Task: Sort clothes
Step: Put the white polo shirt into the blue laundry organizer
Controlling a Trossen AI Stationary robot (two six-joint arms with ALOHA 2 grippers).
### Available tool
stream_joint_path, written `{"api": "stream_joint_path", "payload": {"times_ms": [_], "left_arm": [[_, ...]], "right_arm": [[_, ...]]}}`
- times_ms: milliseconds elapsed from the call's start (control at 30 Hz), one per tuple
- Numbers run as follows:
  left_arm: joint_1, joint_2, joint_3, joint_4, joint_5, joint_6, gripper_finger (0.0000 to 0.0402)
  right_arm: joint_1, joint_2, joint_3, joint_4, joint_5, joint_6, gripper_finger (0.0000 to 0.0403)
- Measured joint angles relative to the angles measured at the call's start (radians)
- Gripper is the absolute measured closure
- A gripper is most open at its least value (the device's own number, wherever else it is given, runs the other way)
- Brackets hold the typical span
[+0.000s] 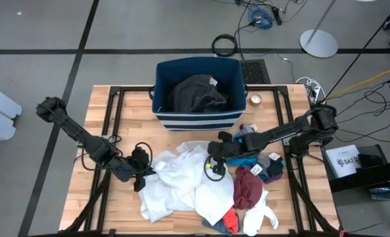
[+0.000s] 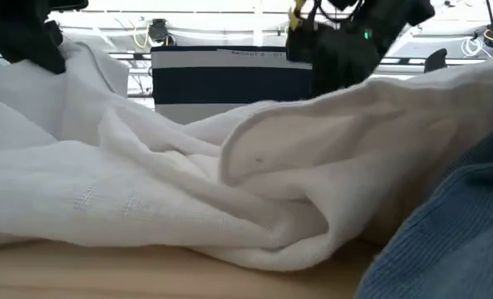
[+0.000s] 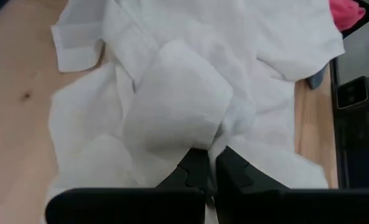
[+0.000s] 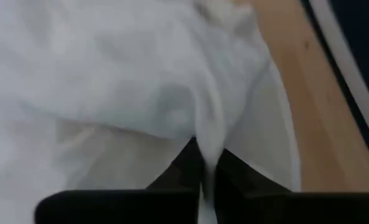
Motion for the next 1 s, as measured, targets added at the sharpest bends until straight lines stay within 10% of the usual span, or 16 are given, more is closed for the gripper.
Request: {"api": "stream_joint_path", "payload": {"times_ms": [467,600,767,1000], "left_arm": [[-0.001,0.007,-0.002,0.087,-0.005,0.000,0.0394],[-0.008,0.026,-0.002,0.087,-0.045,-0.001,0.0394],[-0.010,0.059,-0.002,0.097,-0.081,-0.007,0.0394],[-0.008,0.132,-0.002,0.138,-0.123,-0.021,0.0390]], "right_arm": [[-0.009,0.209,0.006,0.038,-0.014,-0.161,0.0163],[-0.009,0.235,0.007,0.034,-0.024,-0.156,0.0212],[-0.008,0.198,0.004,-0.022,-0.023,-0.164,0.0371],[-0.008,0.027,-0.003,-0.198,0.081,-0.124,0.0399]]}}
